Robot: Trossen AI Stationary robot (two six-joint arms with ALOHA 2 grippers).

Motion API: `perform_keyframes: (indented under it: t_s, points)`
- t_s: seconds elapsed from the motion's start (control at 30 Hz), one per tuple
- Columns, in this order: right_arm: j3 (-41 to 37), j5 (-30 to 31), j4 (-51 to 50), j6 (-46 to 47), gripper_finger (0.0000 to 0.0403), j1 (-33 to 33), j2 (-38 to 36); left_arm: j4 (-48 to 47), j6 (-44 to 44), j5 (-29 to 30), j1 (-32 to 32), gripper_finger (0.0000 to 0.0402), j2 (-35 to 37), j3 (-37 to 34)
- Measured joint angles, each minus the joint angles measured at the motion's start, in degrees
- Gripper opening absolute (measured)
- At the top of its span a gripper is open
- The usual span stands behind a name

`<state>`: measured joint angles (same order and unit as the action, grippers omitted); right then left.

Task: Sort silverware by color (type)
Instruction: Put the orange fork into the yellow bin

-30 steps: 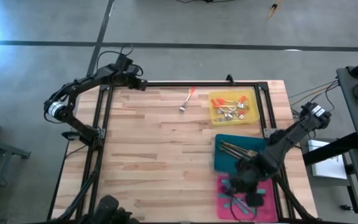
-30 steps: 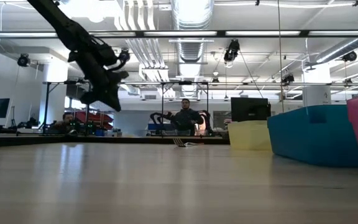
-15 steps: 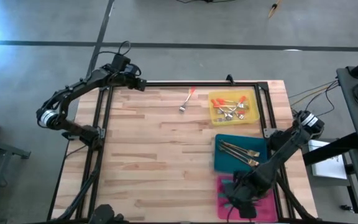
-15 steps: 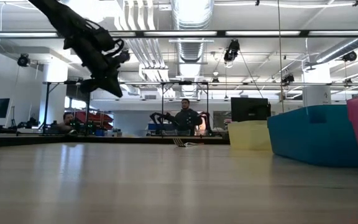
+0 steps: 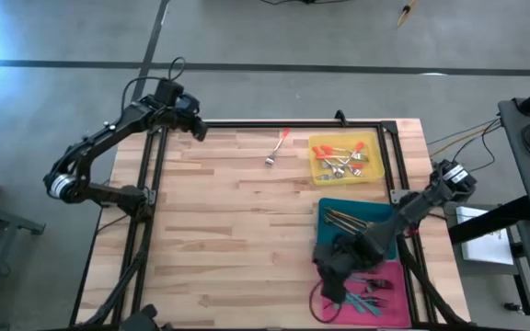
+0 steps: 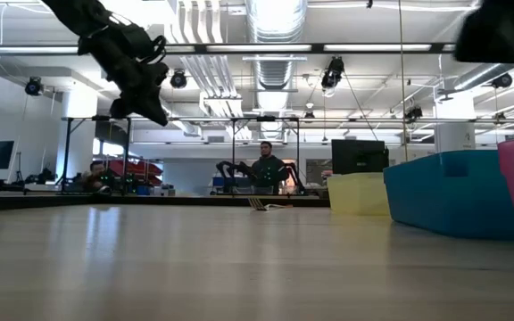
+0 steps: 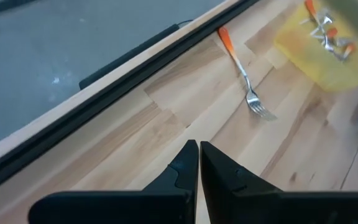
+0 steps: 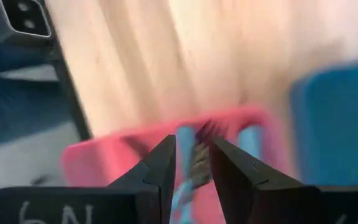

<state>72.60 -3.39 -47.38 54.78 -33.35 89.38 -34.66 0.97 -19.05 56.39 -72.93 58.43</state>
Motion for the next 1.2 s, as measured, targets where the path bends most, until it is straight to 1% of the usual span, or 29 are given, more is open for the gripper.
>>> perform_keyframes:
  t_s: [0.17, 0.3, 0.4, 0.47, 0.67, 0.73, 0.8, 0.87, 1.0, 1.07, 1.13, 1.2]
  points:
    - [3.2, 0.4, -1.8, -18.8, 0.0089, 7.6, 1.3, -3.0, -4.7, 0.5, 1.1, 0.0, 1.1, 0.0]
    - [5.9, 0.4, -2.5, -29.0, 0.0089, 15.0, 2.2, -6.0, -9.4, 0.6, 2.5, 0.0, 1.9, 0.0]
    - [7.1, 0.6, -3.5, -33.7, 0.0091, 21.5, 2.7, -7.1, -12.8, 0.6, 3.6, 0.0, 2.6, 0.0]
    - [7.7, 0.6, -3.5, -35.6, 0.0091, 26.3, 3.2, -6.8, -12.5, 0.6, 4.3, 0.0, 2.9, 0.0]
    - [10.4, 0.6, -2.9, -36.6, 0.009, 40.7, 5.6, -4.2, -12.6, 0.6, 4.5, 0.0, 3.3, -0.1]
    - [12.2, 0.7, -2.3, -39.9, 0.0087, 44.5, 6.3, -3.1, -12.6, 0.6, 4.5, 0.0, 3.1, -0.1]
    - [14.0, 0.6, -1.6, -47.0, 0.0085, 47.4, 7.3, -3.1, -12.6, 0.6, 4.5, 0.0, 2.9, -0.1]
    - [16.1, 0.6, -0.2, -57.2, 0.0085, 49.8, 8.5, -3.1, -12.9, 0.7, 4.5, 0.0, 2.8, -0.1]
    - [19.7, 0.5, 1.7, -85.2, 0.0091, 53.4, 11.4, -2.8, -14.1, 0.7, 4.5, 0.0, 2.8, -0.1]
    - [20.9, 0.5, 3.3, -97.1, 0.0095, 55.1, 13.4, -2.4, -13.6, 0.7, 4.6, 0.0, 2.8, -0.1]
    - [22.4, 0.5, 4.8, -104.8, 0.0099, 56.8, 15.9, -2.4, -13.3, 0.7, 4.6, 0.0, 2.8, -0.1]
    - [24.5, 0.4, 4.9, -108.8, 0.01, 58.6, 18.8, -2.3, -12.3, 0.7, 4.6, 0.0, 2.8, -0.1]
